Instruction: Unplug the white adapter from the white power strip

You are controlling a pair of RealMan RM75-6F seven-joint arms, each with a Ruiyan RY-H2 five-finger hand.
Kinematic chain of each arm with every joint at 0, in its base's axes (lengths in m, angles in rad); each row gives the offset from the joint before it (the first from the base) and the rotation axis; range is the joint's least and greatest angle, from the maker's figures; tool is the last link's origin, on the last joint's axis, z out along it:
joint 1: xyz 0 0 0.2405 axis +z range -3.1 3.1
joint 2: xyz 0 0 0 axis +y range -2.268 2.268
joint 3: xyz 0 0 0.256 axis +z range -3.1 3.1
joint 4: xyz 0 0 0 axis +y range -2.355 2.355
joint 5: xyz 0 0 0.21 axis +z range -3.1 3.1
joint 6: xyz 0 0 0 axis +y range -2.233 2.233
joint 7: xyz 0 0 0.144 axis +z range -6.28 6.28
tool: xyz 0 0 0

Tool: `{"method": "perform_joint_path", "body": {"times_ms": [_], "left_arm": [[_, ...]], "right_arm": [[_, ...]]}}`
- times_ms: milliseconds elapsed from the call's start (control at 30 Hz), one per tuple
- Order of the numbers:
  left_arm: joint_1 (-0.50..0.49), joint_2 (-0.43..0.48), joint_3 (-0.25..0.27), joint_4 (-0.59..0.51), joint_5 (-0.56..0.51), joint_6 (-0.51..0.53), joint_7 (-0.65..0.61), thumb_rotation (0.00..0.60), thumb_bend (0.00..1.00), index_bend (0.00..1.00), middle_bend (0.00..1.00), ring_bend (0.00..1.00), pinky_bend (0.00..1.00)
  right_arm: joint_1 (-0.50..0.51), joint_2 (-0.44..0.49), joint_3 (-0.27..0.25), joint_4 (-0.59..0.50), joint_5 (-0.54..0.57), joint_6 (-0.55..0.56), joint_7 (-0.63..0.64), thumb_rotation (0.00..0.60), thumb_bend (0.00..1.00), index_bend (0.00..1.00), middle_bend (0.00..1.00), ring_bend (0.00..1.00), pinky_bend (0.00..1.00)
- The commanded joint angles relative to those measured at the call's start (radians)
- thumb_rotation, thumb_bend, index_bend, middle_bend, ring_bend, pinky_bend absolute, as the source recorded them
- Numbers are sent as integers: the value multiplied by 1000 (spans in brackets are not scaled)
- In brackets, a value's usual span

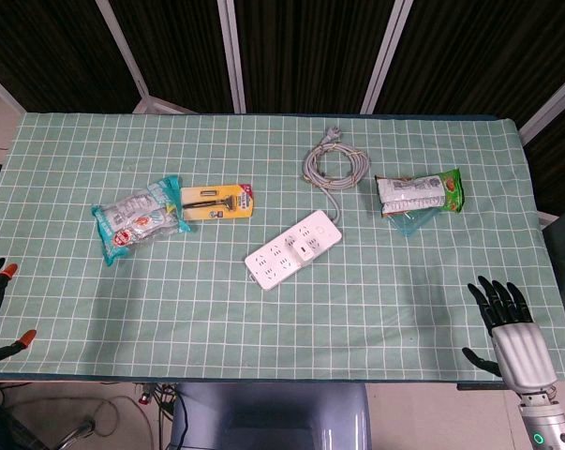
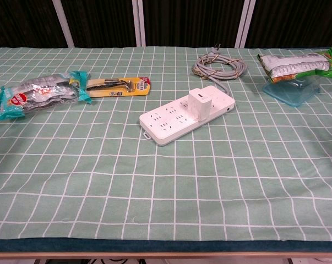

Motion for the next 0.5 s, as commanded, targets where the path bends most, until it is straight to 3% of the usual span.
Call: {"method": "perform_joint_path", "body": {"times_ms": [33, 500], "left_arm": [[-1, 0, 0, -2, -1, -3, 1, 600, 105, 0, 0, 0, 0], [-23, -19, 13, -11, 28, -37, 27, 600, 106, 0, 0, 0, 0]], "right_arm": [[0, 0, 0, 0, -1, 1, 1, 600, 165, 0, 0, 0, 0], [3, 5, 10, -6, 15, -4, 13, 600, 165, 0, 0, 0, 0]]}}
